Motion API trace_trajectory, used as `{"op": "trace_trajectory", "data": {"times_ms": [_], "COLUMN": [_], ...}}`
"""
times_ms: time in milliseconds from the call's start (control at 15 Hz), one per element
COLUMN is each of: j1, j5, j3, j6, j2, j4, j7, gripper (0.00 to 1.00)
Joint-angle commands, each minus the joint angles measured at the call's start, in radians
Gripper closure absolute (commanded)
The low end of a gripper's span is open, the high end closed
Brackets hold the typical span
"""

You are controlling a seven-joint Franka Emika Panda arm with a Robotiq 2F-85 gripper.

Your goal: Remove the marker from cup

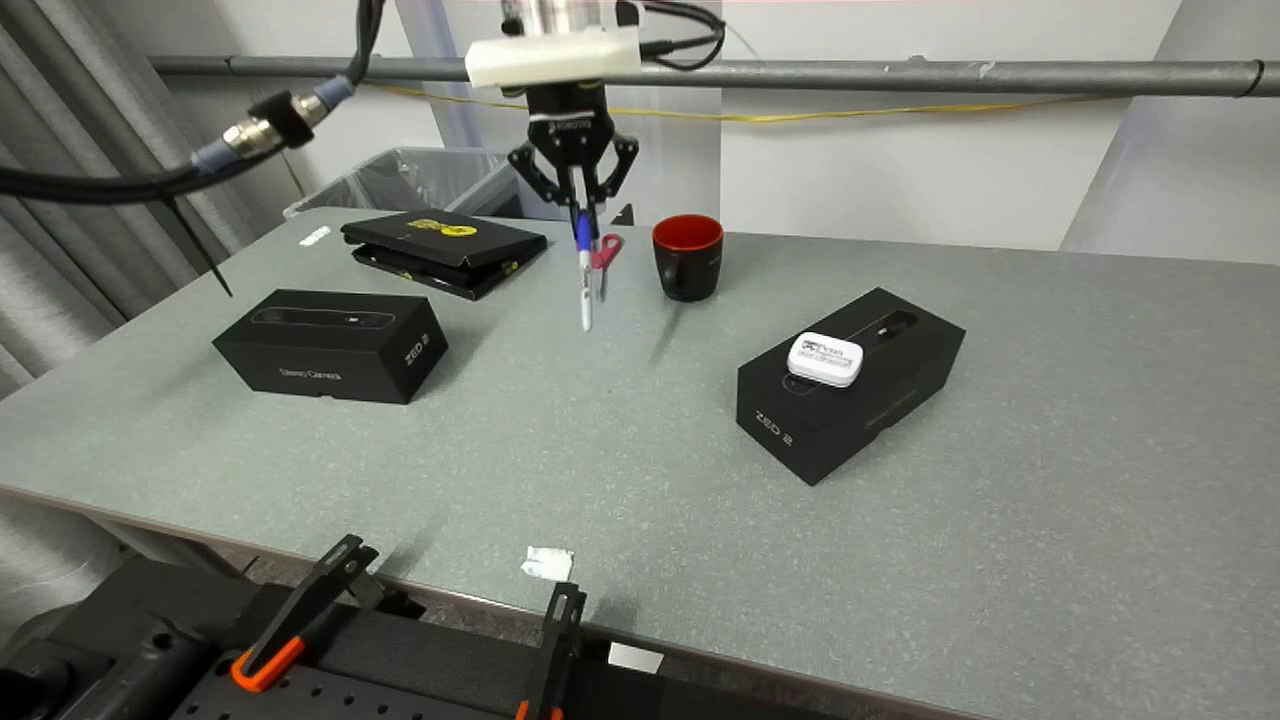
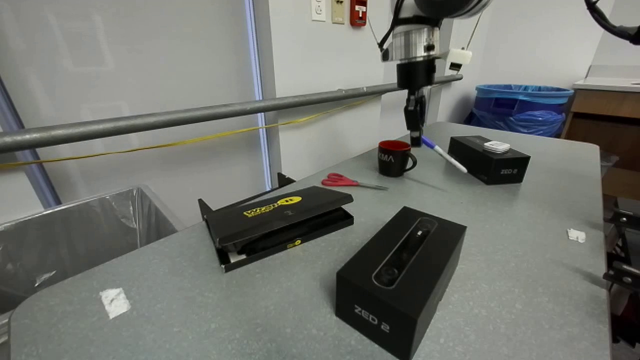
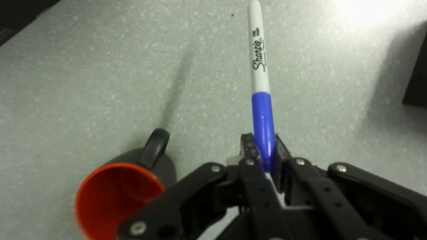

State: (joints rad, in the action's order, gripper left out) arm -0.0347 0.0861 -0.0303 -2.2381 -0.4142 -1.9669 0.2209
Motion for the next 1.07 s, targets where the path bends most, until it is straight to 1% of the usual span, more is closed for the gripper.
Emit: {"op": "trace_trajectory", "data": {"times_ms": [0,200,333,400,467,733,800,867,933,1000], "j1": [0.038,0.052,0.054,0.054,0.056,0.058,0.043,0.043,0.043,0.043], "j5": [0.069,0.114,0.13,0.136,0.144,0.159,0.125,0.126,0.127,0.127], "j3": [0.013,0.018,0.018,0.018,0.019,0.024,0.008,0.009,0.01,0.01], "j6": [-0.002,-0.002,-0.013,-0.012,-0.016,-0.03,-0.008,-0.009,-0.01,-0.01], "j2": [-0.133,-0.207,-0.232,-0.241,-0.248,-0.258,-0.241,-0.242,-0.243,-0.243], "j4": [0.035,0.053,0.056,0.061,0.062,0.064,0.047,0.048,0.049,0.05], "j7": [-0.011,-0.007,-0.006,-0.006,-0.008,-0.013,-0.002,-0.002,-0.002,-0.002], "gripper": [0.97,0.97,0.97,0.62,0.61,0.31,0.48,0.41,0.32,0.31]}}
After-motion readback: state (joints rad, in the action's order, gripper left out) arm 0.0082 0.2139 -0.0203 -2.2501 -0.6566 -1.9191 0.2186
